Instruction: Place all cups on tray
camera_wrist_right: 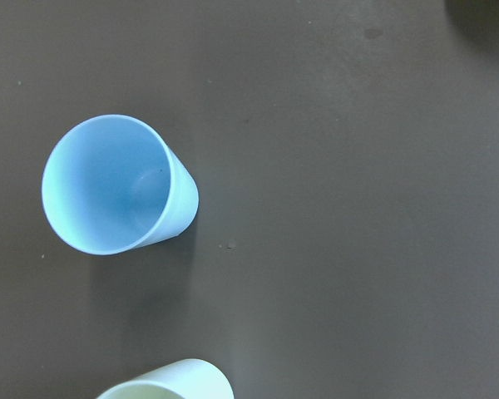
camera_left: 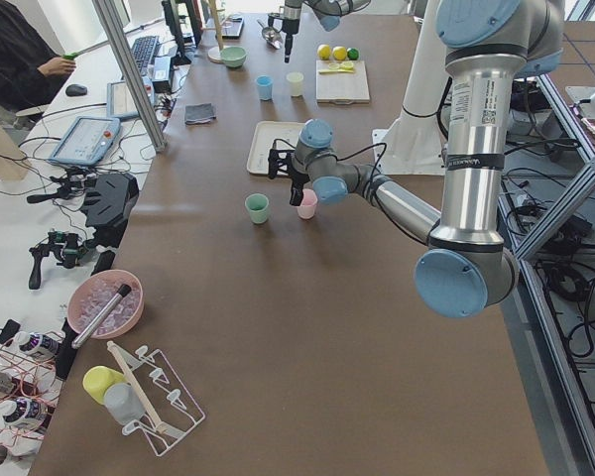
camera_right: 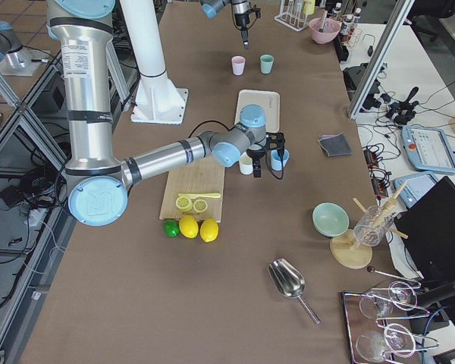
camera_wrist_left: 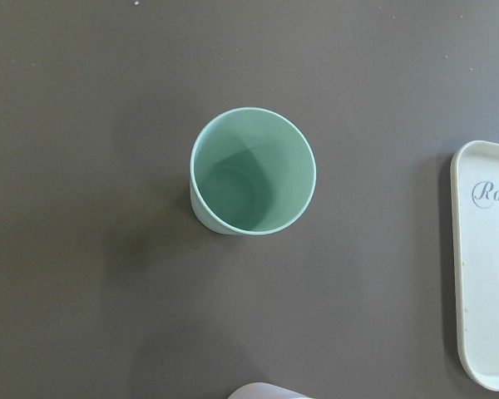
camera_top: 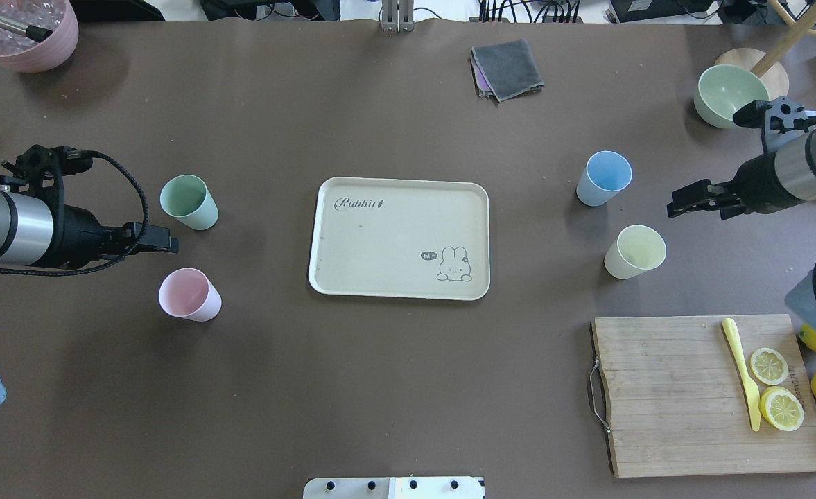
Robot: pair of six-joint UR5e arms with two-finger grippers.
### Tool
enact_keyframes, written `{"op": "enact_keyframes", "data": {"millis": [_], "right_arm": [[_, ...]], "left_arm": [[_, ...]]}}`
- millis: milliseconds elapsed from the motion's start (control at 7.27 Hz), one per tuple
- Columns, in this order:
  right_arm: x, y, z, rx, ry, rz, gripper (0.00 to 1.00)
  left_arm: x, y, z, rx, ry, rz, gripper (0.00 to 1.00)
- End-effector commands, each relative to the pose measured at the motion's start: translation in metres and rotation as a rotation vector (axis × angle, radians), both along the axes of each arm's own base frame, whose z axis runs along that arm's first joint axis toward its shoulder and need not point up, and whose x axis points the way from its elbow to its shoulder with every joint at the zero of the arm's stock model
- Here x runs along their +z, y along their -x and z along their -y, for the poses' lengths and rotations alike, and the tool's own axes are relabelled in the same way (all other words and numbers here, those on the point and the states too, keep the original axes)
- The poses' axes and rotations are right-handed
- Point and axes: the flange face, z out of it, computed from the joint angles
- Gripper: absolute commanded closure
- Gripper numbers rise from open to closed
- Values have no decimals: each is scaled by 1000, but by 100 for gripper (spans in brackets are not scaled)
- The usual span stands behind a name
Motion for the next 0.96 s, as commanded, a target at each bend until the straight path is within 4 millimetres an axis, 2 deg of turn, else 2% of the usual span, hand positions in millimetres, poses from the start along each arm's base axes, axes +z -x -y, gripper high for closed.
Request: {"op": "enact_keyframes", "data": {"millis": [0, 275, 550, 825], "right_arm": [[4, 35, -11, -44, -12, -27, 0], [12, 40, -18, -58, -1, -37, 0], [30, 42, -22, -75, 15, -61, 99], [17, 36, -24, -29, -32, -84, 100]], "left_arm": [[-2, 2, 1, 2, -4, -5, 3], [-5, 1, 2, 2, -8, -9, 3], [-8, 2, 1, 7, -20, -14, 3], [-6, 6, 1, 11, -43, -15, 3]]}}
